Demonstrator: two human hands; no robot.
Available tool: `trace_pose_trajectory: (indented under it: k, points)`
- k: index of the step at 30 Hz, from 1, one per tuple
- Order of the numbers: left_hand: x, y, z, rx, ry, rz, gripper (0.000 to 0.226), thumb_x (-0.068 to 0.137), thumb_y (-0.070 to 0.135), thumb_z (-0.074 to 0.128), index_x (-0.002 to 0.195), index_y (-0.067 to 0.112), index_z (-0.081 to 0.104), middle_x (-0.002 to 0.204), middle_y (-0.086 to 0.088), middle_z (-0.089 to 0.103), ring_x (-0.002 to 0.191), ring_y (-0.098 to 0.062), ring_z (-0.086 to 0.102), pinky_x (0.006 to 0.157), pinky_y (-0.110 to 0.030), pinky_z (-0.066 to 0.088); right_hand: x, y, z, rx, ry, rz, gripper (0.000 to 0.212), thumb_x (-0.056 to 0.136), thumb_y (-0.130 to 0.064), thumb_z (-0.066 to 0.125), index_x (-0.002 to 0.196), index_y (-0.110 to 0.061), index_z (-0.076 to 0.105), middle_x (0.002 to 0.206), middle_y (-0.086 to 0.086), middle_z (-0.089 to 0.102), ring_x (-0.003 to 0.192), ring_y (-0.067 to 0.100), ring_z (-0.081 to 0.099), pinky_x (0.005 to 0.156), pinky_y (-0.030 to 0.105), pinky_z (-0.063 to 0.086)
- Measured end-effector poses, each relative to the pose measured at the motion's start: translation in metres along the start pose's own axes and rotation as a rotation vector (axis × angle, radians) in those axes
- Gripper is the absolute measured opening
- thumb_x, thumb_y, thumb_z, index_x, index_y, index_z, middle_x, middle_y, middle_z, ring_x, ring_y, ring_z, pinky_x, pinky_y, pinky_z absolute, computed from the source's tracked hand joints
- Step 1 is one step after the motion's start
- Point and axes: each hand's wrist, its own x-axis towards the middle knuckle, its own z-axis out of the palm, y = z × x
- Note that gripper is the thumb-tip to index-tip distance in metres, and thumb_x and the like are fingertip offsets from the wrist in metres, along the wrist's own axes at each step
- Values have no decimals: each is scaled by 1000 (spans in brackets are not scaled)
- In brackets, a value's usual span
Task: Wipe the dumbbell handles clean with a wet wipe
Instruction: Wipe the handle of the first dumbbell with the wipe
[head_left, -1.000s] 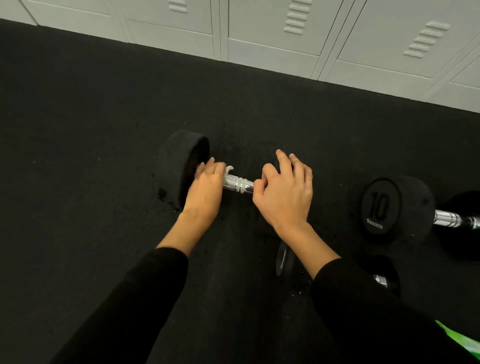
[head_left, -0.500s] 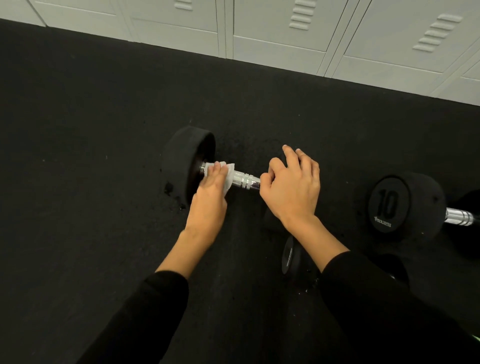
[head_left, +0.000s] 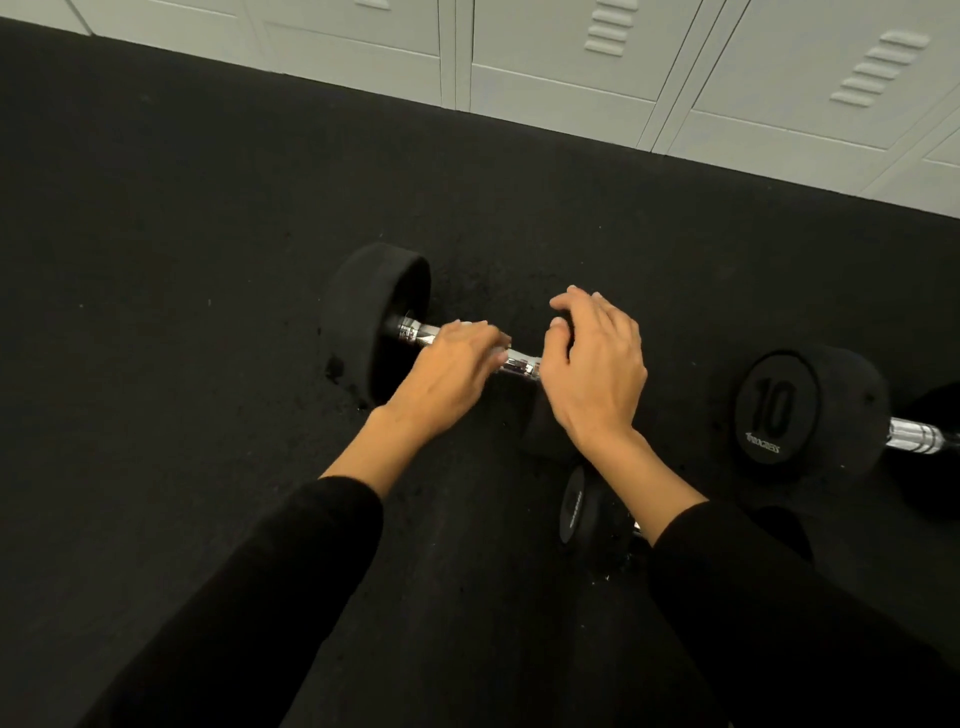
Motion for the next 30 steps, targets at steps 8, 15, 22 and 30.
trace_pose_trajectory:
  k: [8,15,22,30]
  points:
    - [34,-13,-22,-42,-151,-137,22,98,22,50,108,22,69,101,1,70,93,-15,62,72,-21,37,9,15,-5,158,-77,-14,34,99,-23,41,128,-17,57,134,-1,56,132,13,40,107,27,29]
    - [67,3,-14,90,-304,-239,25,98,23,46,113,25,66,110,-6,67,103,-26,61,79,-33,41,20,17,-3,156,-78,-10,33,99,-25,41,125,-16,60,128,0,60,128,15,45,105,29,36]
    - [43,-10,-32,-83,-346,-122,21,98,24,51,107,32,68,89,14,62,76,-1,53,66,-20,39,11,15,-3,140,-46,-58,33,98,-23,41,124,-13,59,126,4,61,125,16,47,107,38,38]
    - [77,3,-22,31,-494,-316,24,95,24,50,112,27,67,120,-1,63,114,-21,55,88,-32,39,4,14,-1,127,-44,-58,43,96,-32,31,125,-15,58,129,2,59,128,15,43,107,43,38]
